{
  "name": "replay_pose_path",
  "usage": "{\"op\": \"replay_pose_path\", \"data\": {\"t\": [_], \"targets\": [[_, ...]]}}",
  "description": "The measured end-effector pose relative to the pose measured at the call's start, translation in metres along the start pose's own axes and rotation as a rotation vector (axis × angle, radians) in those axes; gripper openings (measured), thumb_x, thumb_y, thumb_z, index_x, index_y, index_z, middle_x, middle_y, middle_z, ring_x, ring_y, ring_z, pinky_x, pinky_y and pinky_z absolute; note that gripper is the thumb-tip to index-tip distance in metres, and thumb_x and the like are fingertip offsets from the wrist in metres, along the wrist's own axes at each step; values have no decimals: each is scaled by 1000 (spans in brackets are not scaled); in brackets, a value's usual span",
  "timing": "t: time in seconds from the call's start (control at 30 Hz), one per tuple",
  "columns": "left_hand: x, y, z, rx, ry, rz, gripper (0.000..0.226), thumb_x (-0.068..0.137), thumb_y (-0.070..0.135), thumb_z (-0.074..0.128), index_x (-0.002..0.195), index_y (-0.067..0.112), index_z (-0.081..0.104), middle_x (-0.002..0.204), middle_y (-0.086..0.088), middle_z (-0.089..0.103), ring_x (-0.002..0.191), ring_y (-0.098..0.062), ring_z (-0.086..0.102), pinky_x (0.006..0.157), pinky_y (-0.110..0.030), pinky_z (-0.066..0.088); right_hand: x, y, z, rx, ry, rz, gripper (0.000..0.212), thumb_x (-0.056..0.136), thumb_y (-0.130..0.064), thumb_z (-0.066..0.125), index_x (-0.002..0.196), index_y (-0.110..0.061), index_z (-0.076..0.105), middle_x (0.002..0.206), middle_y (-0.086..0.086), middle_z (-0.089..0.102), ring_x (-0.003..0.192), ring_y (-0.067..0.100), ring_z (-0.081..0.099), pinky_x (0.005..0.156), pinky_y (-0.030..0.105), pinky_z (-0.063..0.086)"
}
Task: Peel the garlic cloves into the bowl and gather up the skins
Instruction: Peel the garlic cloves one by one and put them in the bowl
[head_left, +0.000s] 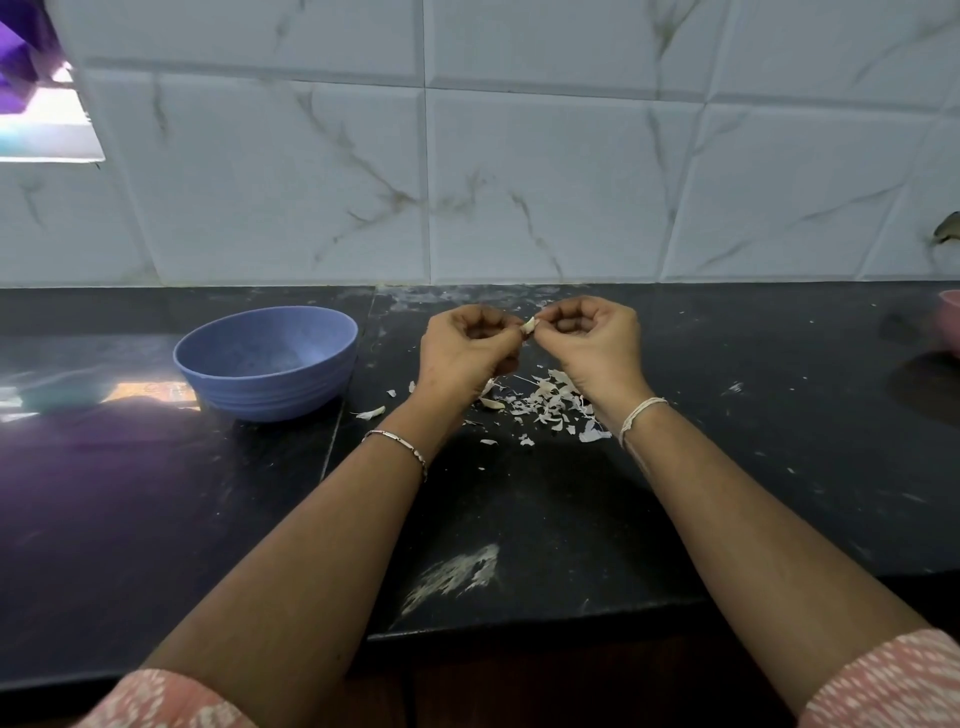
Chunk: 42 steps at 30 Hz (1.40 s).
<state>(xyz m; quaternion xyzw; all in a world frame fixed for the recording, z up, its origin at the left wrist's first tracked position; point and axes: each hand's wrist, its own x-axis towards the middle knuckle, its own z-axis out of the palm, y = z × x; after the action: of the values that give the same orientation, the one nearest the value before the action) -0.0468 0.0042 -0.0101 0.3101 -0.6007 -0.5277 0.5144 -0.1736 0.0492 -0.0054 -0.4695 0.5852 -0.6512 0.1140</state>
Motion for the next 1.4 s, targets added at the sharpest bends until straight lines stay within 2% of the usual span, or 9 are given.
{"op": "replay_pose_path", "data": {"t": [0.1,0.27,0.43,0.67,0.77,0.9,1.07,1.23,1.4], "targets": [[-1,1,1,-105,0,-66,6,83,-1,71,80,4,69,65,-9,64,55,-12,57,67,-32,56,-2,-1,0,221,-23,134,14,76,3,76,75,-9,70,80,14,72,72,20,68,75,29,58],[-1,1,0,-250,-11,-163,6,85,4,72,87,2,67,79,-10,70,60,-12,61,65,-29,60,-3,-4,1,376,-73,237,9,81,5,72,85,-3,68,76,10,69,59,9,63,61,17,53],[0,0,0,-168,-54,-117,12,88,1,67,89,11,60,82,-5,63,61,-10,62,62,-32,61,-2,-3,0,331,-97,238,9,81,4,72,89,2,71,77,10,69,61,8,62,62,16,53],[2,-4,0,-4,-58,-34,10,86,8,73,96,7,70,89,-11,66,69,-13,66,61,-29,57,-1,-2,-1,324,-91,237,7,81,2,73,88,0,72,78,11,69,61,9,61,61,15,52],[2,-6,-1,-3,-84,-34,14,86,7,72,100,5,70,92,-11,67,73,-13,68,61,-28,58,0,-2,-2,333,-114,249,9,80,0,74,88,0,72,77,10,69,61,9,61,64,17,53],[2,-4,-2,-52,-101,-54,9,89,4,68,97,7,66,86,-7,68,65,-11,67,61,-28,59,-1,-5,-3,372,-174,281,7,80,2,73,85,-3,71,79,11,70,63,10,60,67,21,51],[2,-3,-2,-105,-116,-90,8,90,6,67,99,6,68,82,-6,68,60,-6,64,59,-26,59,1,-4,-5,340,-177,281,13,81,3,69,79,-9,73,76,6,69,61,7,57,61,19,48],[2,-2,-2,-117,-122,-104,11,89,7,69,100,7,69,80,-4,69,61,-7,66,59,-26,59,1,-4,-5,212,-166,205,9,86,0,64,86,-2,73,71,1,68,59,6,58,59,18,50],[2,-4,-2,-20,-117,-47,17,89,7,69,105,7,69,85,-6,68,64,-8,67,59,-26,59,1,-3,-8,212,-177,224,12,83,-10,75,84,2,72,75,10,70,66,11,65,64,20,56]]}}
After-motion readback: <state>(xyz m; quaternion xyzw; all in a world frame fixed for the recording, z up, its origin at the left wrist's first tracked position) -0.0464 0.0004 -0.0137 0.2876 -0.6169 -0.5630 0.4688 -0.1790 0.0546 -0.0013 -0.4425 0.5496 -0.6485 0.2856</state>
